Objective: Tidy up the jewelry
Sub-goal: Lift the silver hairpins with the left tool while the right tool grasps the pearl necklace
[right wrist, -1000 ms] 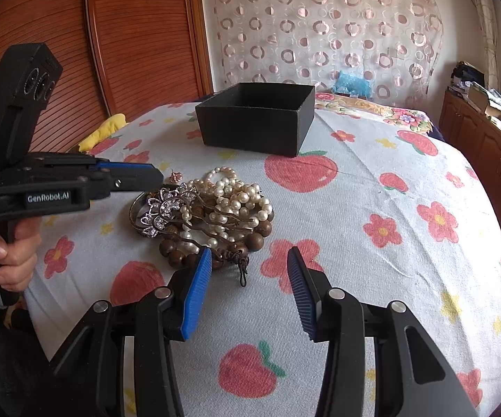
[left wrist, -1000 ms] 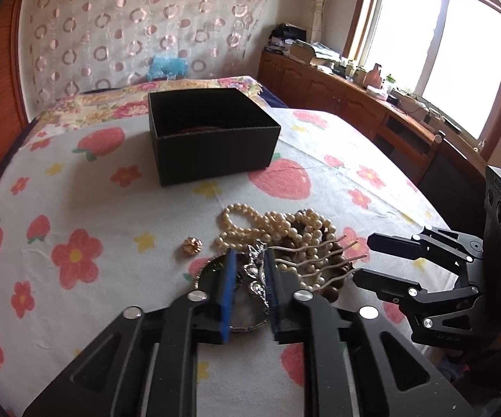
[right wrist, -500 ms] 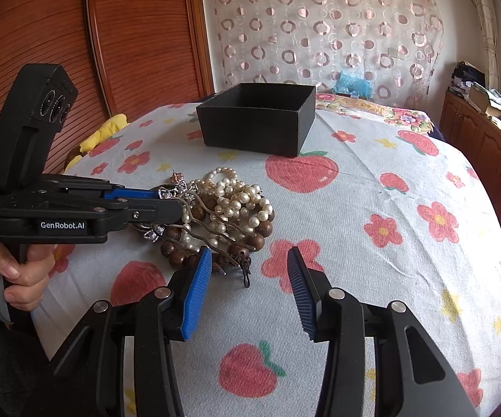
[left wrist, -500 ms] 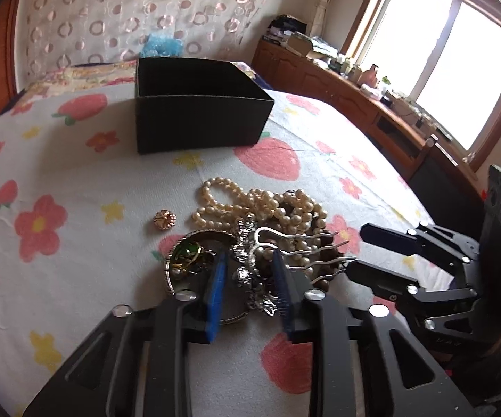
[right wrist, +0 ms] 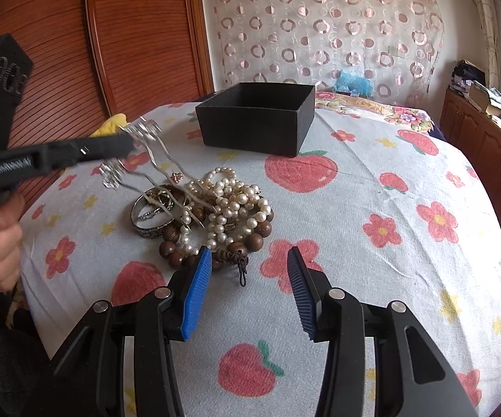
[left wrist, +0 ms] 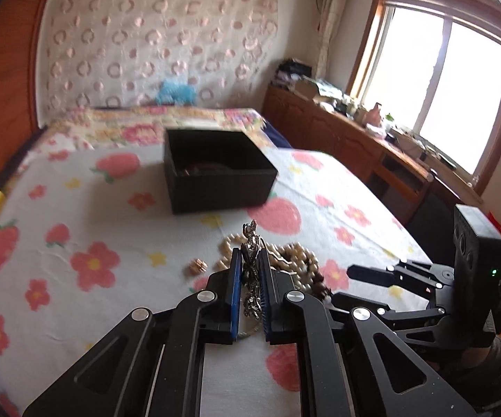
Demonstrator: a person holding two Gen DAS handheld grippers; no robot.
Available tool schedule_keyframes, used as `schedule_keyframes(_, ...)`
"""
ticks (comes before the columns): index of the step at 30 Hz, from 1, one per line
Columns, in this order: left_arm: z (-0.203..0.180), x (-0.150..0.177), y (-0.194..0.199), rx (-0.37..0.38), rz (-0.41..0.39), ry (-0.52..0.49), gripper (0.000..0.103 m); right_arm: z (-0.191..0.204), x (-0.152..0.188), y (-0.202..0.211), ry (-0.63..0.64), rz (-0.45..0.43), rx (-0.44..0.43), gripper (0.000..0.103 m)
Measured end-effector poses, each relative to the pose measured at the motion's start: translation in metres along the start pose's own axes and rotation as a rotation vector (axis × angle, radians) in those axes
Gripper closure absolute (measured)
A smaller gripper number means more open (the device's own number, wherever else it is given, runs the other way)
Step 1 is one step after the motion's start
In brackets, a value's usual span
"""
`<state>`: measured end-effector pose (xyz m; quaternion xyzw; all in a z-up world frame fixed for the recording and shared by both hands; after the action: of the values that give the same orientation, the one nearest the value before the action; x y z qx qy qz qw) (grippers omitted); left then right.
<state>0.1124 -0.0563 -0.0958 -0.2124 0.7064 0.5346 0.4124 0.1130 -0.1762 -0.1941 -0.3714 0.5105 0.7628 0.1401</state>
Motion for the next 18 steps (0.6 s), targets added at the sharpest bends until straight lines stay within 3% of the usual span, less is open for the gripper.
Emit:
schedule_keyframes(11,0.026,-0.014,0.026,-0.065,-0.067,0.009,0.095,-0.003,-0.022,-0.014,0.022,0.03,-0.01,0.056)
schedule_keyframes(16,0.032,-0.012,0.025,-0.071,-0.063,0.018,0.095,-0.008,-0.026,-0.035,0.001,0.089,-0.031,0.067)
schedule_keyframes(18,0.033,-0.009,0.025,-0.073,-0.059,0.019,0.095,-0.007,-0.025,-0.04,0.001,0.11,-0.038,0.077)
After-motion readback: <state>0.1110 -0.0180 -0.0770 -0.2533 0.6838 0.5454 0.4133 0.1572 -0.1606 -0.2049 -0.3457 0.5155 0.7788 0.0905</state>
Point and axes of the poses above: each gripper's, at about its wrist camera, not at the fingertips, and y roughly against the way its jaws point, z to its left, x to its underside, the point moved 10 cm from there along -y, roughly the way its jaws point, and after that the axes turned 10 degrees about -y, right-handed, at the moved point
